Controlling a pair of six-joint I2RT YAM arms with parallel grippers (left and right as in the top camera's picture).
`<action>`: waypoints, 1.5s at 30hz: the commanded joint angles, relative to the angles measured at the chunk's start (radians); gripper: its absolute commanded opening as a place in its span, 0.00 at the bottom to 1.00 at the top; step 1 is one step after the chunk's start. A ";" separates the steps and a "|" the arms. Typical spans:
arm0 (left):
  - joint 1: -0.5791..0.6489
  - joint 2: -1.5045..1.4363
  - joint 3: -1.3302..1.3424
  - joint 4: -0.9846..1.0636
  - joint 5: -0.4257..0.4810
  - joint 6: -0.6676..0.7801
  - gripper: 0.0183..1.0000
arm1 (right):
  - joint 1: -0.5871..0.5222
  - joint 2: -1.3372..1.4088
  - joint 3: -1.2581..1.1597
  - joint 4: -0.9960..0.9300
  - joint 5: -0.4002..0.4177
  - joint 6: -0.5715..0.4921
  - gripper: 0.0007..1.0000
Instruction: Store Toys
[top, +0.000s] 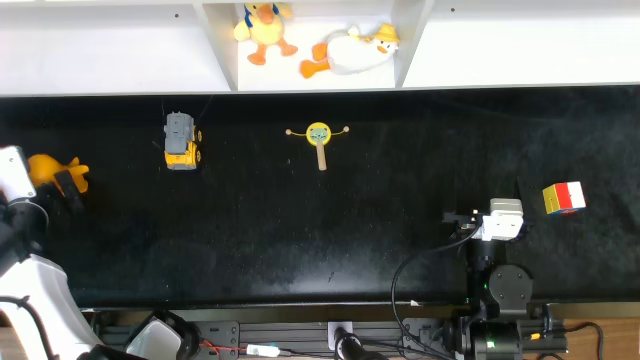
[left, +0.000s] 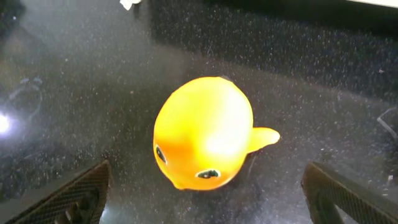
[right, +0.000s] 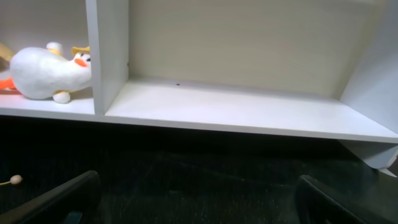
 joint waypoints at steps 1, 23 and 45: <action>-0.008 0.047 -0.015 0.034 0.016 0.163 1.00 | -0.002 -0.007 -0.013 0.005 -0.005 0.001 1.00; -0.008 0.215 -0.015 0.205 0.084 0.208 0.40 | -0.002 -0.007 -0.013 0.005 -0.005 0.001 1.00; -0.298 0.225 0.322 0.098 -0.121 -0.076 0.22 | -0.002 -0.007 -0.013 0.005 -0.005 0.001 1.00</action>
